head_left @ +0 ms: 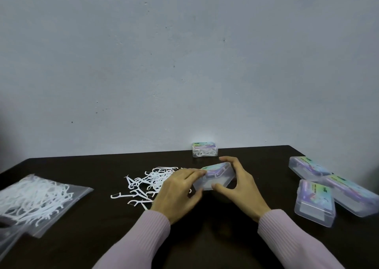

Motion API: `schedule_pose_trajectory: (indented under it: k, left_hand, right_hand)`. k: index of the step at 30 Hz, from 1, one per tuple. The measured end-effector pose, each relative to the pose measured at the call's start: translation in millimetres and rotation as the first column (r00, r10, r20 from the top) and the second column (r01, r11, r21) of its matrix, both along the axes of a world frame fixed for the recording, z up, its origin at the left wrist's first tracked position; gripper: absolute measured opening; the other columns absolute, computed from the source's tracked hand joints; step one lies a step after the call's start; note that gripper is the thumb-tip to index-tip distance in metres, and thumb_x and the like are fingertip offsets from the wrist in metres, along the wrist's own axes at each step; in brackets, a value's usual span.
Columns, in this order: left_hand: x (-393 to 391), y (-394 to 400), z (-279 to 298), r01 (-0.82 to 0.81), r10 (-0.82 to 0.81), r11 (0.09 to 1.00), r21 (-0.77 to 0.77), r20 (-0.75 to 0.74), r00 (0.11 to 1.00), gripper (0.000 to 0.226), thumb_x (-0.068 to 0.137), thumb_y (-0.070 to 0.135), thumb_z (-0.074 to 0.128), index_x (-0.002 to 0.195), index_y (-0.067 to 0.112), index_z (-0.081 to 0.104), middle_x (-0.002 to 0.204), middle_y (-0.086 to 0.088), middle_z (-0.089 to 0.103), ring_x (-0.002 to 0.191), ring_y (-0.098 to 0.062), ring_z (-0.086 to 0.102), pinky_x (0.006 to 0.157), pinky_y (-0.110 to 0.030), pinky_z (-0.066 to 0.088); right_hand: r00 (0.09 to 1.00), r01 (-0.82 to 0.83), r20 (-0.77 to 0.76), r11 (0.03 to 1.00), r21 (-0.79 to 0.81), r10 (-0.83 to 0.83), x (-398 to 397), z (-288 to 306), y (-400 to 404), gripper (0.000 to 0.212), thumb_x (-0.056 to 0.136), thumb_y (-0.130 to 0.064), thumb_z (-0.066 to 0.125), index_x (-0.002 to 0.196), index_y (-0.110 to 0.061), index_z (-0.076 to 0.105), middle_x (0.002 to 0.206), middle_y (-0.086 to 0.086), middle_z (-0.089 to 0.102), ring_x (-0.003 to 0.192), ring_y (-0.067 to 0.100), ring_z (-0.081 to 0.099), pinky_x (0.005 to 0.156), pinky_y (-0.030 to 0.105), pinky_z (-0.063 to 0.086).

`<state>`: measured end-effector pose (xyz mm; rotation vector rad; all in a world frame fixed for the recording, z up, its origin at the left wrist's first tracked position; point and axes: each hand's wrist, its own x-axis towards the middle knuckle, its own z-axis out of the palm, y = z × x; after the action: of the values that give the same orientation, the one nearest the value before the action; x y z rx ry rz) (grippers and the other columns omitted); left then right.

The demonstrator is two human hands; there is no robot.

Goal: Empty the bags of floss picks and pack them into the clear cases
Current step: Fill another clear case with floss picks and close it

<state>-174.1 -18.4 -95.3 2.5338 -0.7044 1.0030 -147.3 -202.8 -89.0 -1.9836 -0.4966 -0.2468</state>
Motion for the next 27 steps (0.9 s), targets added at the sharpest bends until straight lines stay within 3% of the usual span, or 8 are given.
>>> schedule_pose_trajectory:
  k: [5,10,14,19,24,27]
  left_hand:
    - [-5,-5,3,-0.025,0.022,0.999,0.035,0.084,0.996,0.037,0.078,0.029,0.049,0.104,0.013,0.070,0.090,0.003,0.072,0.079,-0.011,0.067,0.082,-0.023,0.051]
    - [-8,-7,4,-0.056,0.051,0.997,0.045,0.109,0.993,0.037,0.077,0.028,0.048,0.098,0.012,0.072,0.082,0.003,0.073,0.070,-0.010,0.067,0.069,-0.020,0.052]
    - [-8,-8,4,-0.093,0.087,0.995,0.047,0.123,0.989,0.036,0.076,0.028,0.047,0.095,0.011,0.073,0.083,0.002,0.073,0.070,-0.011,0.067,0.073,-0.018,0.046]
    - [-6,-7,2,-0.110,0.103,0.993,0.039,0.160,0.982,0.032,0.076,0.026,0.048,0.090,0.010,0.072,0.080,0.000,0.073,0.068,-0.013,0.066,0.081,-0.022,0.042]
    - [-4,-7,-1,-0.129,0.125,0.992,0.009,0.181,0.976,0.032,0.077,0.024,0.049,0.095,0.012,0.072,0.084,0.001,0.073,0.070,-0.011,0.067,0.087,-0.024,0.045]
    - [-2,-5,-1,-0.147,0.149,0.989,-0.028,0.197,0.969,0.032,0.078,0.021,0.049,0.097,0.011,0.072,0.085,0.001,0.073,0.072,-0.012,0.067,0.089,-0.024,0.042]
  right_hand:
    - [0.994,0.022,0.111,0.998,-0.066,-0.014,-7,0,5,0.067,0.073,-0.029,0.076,0.120,-0.043,0.030,0.114,-0.012,0.043,0.107,0.002,0.043,0.084,0.010,0.037]
    - [0.983,0.052,0.179,0.994,-0.096,-0.034,-10,2,4,0.069,0.070,-0.031,0.078,0.116,-0.039,0.027,0.111,-0.014,0.045,0.105,0.001,0.045,0.073,0.000,0.034]
    - [0.977,0.078,0.207,0.992,-0.095,-0.057,-12,4,5,0.066,0.068,-0.037,0.078,0.106,-0.028,0.025,0.106,-0.008,0.050,0.099,0.007,0.052,0.078,0.008,0.043]
    - [0.971,0.039,0.239,0.989,-0.141,-0.005,-12,2,6,0.051,0.073,-0.035,0.075,0.105,-0.030,0.035,0.108,-0.013,0.048,0.102,0.003,0.051,0.084,0.014,0.048]
    - [0.970,0.020,0.243,0.990,-0.141,0.015,-12,3,5,0.044,0.076,-0.031,0.073,0.097,-0.037,0.035,0.106,-0.020,0.044,0.101,-0.003,0.048,0.077,0.007,0.045]
    - [0.966,0.066,0.258,0.974,-0.219,-0.007,-14,3,5,0.045,0.077,-0.035,0.071,0.103,-0.034,0.034,0.106,-0.015,0.044,0.101,-0.002,0.046,0.077,0.004,0.039]
